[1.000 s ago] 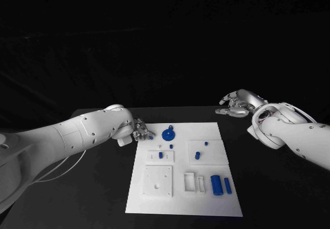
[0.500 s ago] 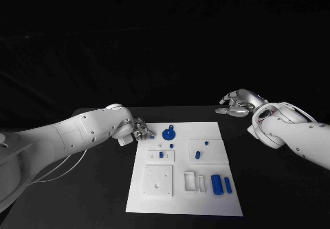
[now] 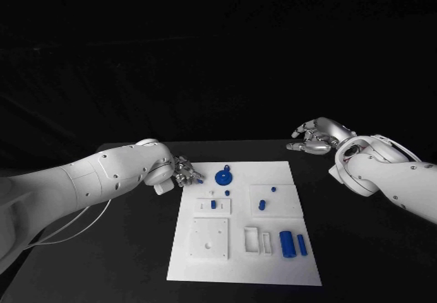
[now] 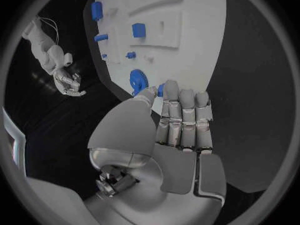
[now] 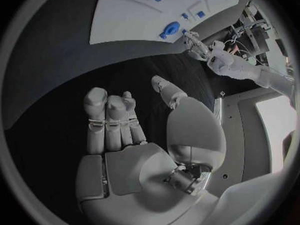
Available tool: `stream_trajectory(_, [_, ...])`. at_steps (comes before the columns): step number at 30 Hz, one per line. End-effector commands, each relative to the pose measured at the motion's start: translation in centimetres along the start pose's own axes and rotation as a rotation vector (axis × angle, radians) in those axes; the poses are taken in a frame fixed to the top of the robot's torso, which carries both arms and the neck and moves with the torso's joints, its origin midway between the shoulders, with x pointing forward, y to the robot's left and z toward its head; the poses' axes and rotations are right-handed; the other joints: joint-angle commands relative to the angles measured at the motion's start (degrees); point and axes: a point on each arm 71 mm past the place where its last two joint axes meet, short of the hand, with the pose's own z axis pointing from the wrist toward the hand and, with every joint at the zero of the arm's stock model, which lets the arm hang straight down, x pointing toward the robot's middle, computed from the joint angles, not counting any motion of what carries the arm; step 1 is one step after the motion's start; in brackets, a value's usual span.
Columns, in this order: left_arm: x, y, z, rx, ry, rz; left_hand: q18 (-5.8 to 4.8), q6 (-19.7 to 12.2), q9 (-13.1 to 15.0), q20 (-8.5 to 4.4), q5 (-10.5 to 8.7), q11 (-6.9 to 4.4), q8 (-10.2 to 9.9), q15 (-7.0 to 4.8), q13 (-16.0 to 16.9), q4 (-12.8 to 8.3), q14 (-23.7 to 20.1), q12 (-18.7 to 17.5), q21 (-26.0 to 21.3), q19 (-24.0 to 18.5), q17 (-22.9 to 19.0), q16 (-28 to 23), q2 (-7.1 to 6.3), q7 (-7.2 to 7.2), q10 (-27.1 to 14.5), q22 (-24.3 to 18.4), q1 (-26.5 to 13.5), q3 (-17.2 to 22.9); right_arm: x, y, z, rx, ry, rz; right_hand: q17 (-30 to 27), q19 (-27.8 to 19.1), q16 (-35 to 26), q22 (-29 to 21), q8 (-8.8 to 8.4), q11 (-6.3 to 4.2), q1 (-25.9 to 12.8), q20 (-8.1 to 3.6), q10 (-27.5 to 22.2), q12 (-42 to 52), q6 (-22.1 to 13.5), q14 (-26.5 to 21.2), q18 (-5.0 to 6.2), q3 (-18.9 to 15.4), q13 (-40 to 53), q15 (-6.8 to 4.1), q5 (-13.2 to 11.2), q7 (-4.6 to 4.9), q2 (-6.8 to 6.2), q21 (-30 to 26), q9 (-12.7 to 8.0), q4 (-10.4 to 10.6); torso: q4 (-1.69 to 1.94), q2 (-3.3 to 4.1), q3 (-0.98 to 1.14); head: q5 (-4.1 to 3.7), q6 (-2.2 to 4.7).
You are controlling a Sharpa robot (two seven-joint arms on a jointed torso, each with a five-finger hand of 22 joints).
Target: Assemble the parts on the task board
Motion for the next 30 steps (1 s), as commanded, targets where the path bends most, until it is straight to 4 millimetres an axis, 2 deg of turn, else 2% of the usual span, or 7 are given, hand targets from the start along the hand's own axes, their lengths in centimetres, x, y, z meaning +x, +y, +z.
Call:
stream_trajectory(1, [0.0, -0.2, -0.4, 0.032, -0.042, -0.038, -1.03, 0.97, -0.98, -5.17, 0.59, -0.68, 0.56, -0.22, -0.01, -8.18, 0.74, -0.41, 0.26, 0.9, -0.04, 0.31, -0.37, -0.31, 1.4, 1.1, -4.68, 6.68, 0.1, 0.0, 0.0, -0.006, 0.012, -0.003, -0.02, -0.18, -0.26, 0.15, 0.2, -0.15, -0.04, -0.4, 0.08, 0.29, 0.04, 0.47, 7.9, 0.0, -0.06, -0.11, 0.39, 0.37, 0.24, -0.3, -0.03, 0.28, 0.09, -0.09, -0.03, 0.27, 0.09])
stream_trajectory(2, [0.1, -0.2, -0.6, 0.036, -0.044, -0.04, -1.05, 1.21, -1.34, -5.26, 0.94, -0.75, 0.71, -0.31, 0.03, -10.35, 0.98, -0.47, 0.4, 1.19, -0.06, 0.39, -0.21, -0.39, 1.7, 1.11, -6.9, 8.14, 0.0, 0.0, 0.0, -0.005, 0.012, -0.003, -0.02, -0.18, -0.26, 0.15, 0.2, -0.15, -0.04, -0.4, 0.08, 0.29, 0.04, 0.47, 7.9, 0.0, -0.06, -0.11, 0.39, 0.37, 0.23, -0.3, -0.03, 0.28, 0.12, -0.12, -0.04, 0.3, 0.06])
stream_trajectory(4, [0.3, -0.1, -0.9, 0.042, -0.04, -0.041, -1.15, 1.58, -2.23, -5.43, 1.27, -0.82, 1.25, -0.42, 0.16, -16.91, 1.44, -0.72, 0.71, 1.86, -0.17, 0.46, 0.36, -0.44, 2.23, 1.12, -14.04, 13.23, 0.0, 0.0, 0.0, -0.006, 0.012, -0.003, -0.02, -0.18, -0.26, 0.15, 0.2, -0.15, -0.04, -0.4, 0.08, 0.29, 0.03, 0.47, 7.9, 0.0, -0.06, -0.11, 0.39, 0.38, 0.22, -0.3, -0.03, 0.28, 0.14, -0.13, -0.01, 0.41, 0.04])
stream_trajectory(5, [0.4, -0.1, -1.1, 0.044, -0.039, -0.041, -1.16, 1.59, -2.44, -5.48, 1.33, -0.81, 1.46, -0.45, 0.23, -18.61, 1.56, -0.8, 0.87, 2.13, -0.19, 0.48, 0.52, -0.48, 2.32, 1.12, -16.2, 14.76, 0.0, 0.0, 0.0, -0.005, 0.012, -0.003, -0.02, -0.18, -0.26, 0.15, 0.2, -0.15, -0.04, -0.4, 0.08, 0.29, 0.03, 0.47, 7.9, -0.01, -0.07, -0.11, 0.39, 0.38, 0.22, -0.3, -0.03, 0.29, 0.18, -0.17, 0.0, 0.4, 0.04])
stream_trajectory(7, [0.7, 0.0, -1.4, 0.05, -0.031, -0.039, -1.16, 1.78, -2.56, -5.51, 1.95, -0.9, 1.75, -0.52, 0.32, -19.74, 1.78, -0.73, 1.03, 2.36, -0.17, 0.58, 0.64, -0.51, 2.65, 1.12, -17.72, 15.88, 0.1, 0.0, 0.0, -0.005, 0.012, -0.002, -0.02, -0.18, -0.26, 0.15, 0.2, -0.15, -0.04, -0.4, 0.07, 0.29, 0.03, 0.47, 7.9, -0.01, -0.07, -0.11, 0.39, 0.38, 0.22, -0.3, -0.03, 0.29, 0.11, -0.11, -0.01, 0.57, 0.08])
stream_trajectory(14, [1.8, 0.1, -2.7, 0.076, -0.014, -0.016, -1.09, 2.05, -2.68, -5.64, 2.77, -1.04, 2.14, -0.67, 0.42, -21.01, 2.15, -0.68, 1.34, 2.78, -0.15, 0.72, 0.76, -0.65, 3.07, 1.14, -19.24, 17.02, 0.0, -0.1, -0.1, -0.004, 0.013, -0.001, -0.01, -0.17, -0.27, 0.16, 0.21, -0.15, -0.04, -0.39, 0.07, 0.3, 0.04, 0.47, 7.9, -0.02, -0.08, -0.11, 0.4, 0.38, 0.22, -0.31, -0.03, 0.31, -0.01, 0.0, -0.02, 0.91, 0.18])
stream_trajectory(30, [4.6, 1.7, -4.6, 0.104, -0.064, 0.14, -0.94, 2.76, -2.8, -5.93, 3.71, -1.41, 2.69, -1.02, 0.45, -21.98, 3.06, -0.67, 1.83, 3.56, -0.09, 1.02, 0.33, -0.98, 3.99, 1.11, -20.24, 18.0, 0.0, -0.2, -0.1, -0.001, 0.017, 0.0, -0.01, -0.17, -0.28, 0.17, 0.22, -0.15, -0.03, -0.4, 0.06, 0.32, 0.05, 0.48, 7.9, -0.04, -0.11, -0.11, 0.42, 0.37, 0.23, -0.33, -0.03, 0.33, 0.07, -0.04, -0.04, 1.15, -0.37])
